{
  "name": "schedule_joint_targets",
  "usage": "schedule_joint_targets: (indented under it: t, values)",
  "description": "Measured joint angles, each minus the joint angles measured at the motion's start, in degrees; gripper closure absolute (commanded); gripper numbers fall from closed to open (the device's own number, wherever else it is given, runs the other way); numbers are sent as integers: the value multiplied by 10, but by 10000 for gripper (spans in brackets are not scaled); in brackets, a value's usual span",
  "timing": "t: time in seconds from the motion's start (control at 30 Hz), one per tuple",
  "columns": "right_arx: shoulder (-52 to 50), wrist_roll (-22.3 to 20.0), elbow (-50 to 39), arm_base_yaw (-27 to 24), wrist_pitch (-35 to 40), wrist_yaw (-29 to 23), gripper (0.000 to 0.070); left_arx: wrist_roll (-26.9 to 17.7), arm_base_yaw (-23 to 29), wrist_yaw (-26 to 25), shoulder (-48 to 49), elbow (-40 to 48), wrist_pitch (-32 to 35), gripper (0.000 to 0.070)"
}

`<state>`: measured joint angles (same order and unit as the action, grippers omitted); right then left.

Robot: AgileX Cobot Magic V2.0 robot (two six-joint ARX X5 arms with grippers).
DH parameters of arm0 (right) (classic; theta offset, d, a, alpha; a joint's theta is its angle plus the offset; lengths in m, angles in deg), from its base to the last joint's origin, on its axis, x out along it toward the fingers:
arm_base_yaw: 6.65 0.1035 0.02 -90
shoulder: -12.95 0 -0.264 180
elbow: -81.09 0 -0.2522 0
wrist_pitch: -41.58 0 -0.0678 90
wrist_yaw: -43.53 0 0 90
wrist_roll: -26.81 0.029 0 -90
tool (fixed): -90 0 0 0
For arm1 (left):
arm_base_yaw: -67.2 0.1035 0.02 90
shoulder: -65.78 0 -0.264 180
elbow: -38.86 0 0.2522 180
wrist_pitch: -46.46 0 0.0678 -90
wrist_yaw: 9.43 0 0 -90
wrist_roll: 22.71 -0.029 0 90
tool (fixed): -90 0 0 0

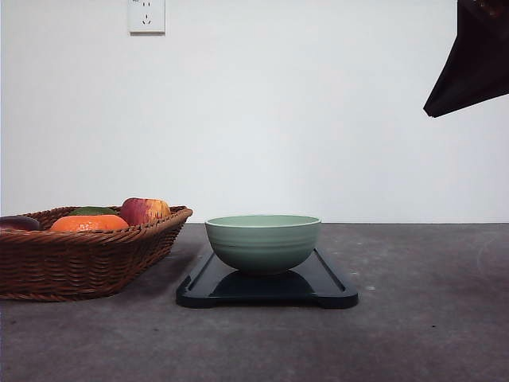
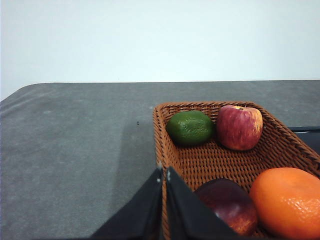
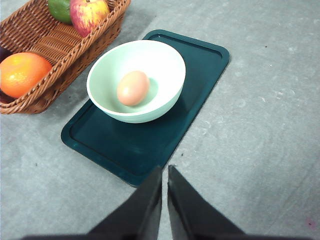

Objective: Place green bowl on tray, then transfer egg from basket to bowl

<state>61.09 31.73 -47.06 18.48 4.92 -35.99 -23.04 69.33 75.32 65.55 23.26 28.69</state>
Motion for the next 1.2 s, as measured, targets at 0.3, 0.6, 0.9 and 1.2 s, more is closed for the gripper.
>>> schedule_joint_targets:
  t: [0.3, 0.6, 0.9, 1.2]
  values:
    - [-1, -7, 0, 0, 0, -4, 689, -1, 0, 0, 0, 0, 0, 700]
    - [-125, -102, -136, -71, 204, -46, 689, -1, 0, 0, 0, 0, 0, 700]
    - [-334, -105, -334, -185, 329, -75, 689, -1, 0, 0, 0, 0, 0, 700]
    - [-466, -104, -372, -234, 269, -79, 689, -1, 0, 0, 0, 0, 0, 700]
